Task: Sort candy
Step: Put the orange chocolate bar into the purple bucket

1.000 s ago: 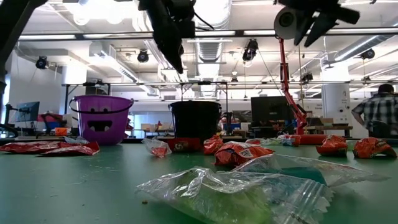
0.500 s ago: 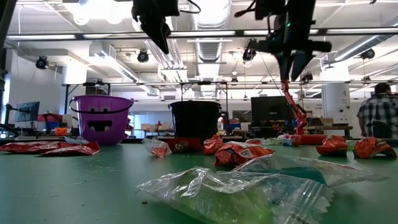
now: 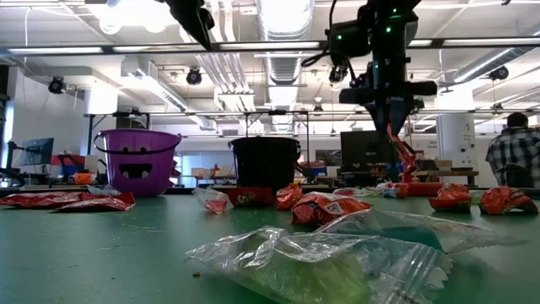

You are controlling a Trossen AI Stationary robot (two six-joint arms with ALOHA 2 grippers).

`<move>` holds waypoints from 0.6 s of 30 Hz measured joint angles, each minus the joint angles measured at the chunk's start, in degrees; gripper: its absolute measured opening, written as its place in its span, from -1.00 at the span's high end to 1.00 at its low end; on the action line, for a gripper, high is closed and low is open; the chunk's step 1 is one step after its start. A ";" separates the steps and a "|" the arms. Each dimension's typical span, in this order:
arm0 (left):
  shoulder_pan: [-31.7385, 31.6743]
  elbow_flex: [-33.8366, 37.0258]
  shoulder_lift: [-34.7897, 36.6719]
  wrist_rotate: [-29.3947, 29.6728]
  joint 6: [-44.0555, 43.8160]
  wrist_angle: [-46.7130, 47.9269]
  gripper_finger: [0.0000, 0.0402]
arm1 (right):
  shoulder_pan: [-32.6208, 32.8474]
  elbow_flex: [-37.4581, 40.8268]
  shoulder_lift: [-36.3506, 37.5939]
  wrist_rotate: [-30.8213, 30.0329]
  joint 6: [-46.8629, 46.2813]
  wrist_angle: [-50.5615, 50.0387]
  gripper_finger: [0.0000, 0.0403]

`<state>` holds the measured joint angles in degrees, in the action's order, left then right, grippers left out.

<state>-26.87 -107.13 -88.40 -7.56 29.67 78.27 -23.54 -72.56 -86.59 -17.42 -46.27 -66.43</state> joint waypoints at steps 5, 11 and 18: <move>0.04 0.11 1.21 -3.03 -0.04 0.29 0.43 | -1.16 1.48 -1.80 3.16 0.43 2.15 0.34; 0.04 2.96 2.62 -3.25 -0.09 0.41 0.43 | -1.28 4.51 -4.39 4.18 0.49 5.61 0.34; 0.04 8.28 3.87 -3.25 -0.11 0.43 0.43 | -1.63 8.86 -6.99 6.20 0.93 10.62 0.34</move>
<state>-26.83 -98.85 -84.53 -10.81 29.56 78.71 -25.16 -63.70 -93.58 -11.22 -45.34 -55.81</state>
